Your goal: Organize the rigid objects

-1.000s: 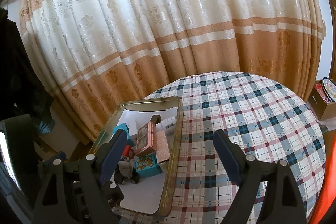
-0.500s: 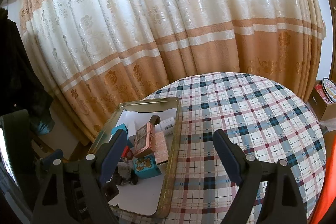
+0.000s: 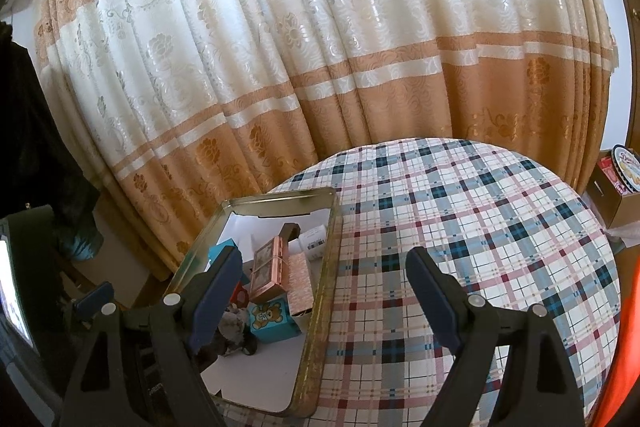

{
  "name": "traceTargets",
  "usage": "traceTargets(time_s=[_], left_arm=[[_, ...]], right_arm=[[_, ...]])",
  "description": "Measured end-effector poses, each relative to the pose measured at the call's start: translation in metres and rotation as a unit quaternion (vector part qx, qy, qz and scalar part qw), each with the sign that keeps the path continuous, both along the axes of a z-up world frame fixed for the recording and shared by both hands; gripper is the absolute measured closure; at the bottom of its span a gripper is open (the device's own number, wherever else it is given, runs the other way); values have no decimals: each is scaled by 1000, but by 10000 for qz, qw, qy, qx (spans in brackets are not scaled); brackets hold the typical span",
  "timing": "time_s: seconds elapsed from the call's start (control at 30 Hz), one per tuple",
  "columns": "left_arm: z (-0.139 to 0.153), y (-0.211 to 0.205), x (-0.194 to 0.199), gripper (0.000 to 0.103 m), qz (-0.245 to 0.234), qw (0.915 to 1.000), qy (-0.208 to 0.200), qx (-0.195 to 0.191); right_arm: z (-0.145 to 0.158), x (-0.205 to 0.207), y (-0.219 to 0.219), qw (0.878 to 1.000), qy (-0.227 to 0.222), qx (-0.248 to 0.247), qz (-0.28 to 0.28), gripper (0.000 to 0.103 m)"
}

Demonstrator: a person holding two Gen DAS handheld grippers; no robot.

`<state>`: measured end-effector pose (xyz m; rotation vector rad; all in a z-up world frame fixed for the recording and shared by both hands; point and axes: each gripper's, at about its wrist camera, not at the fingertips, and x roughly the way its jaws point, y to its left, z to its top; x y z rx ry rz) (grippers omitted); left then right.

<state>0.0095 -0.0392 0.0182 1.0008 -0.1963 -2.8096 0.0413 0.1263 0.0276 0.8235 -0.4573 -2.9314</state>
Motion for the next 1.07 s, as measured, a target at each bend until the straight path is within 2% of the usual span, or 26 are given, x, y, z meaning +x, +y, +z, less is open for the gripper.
traceTargets(time_s=[0.13,0.3,0.7,1.07], left_arm=[[1,-2,-1,0,-10,9999,-43,147],[1,-1,-1,0,30,10000,-35,28],[-3,-1,3,0,-65,9998,-55,184],[-1,8,3,0,-121,9999,-31,41]], right_arm=[[1,0,0,10000,7,3,-8,17],[2,0,-1,10000,12,2,-11,17],[5,1,-5,10000,-31,9,59,17],[2,-2,-3,9999,-126,2,7,17]])
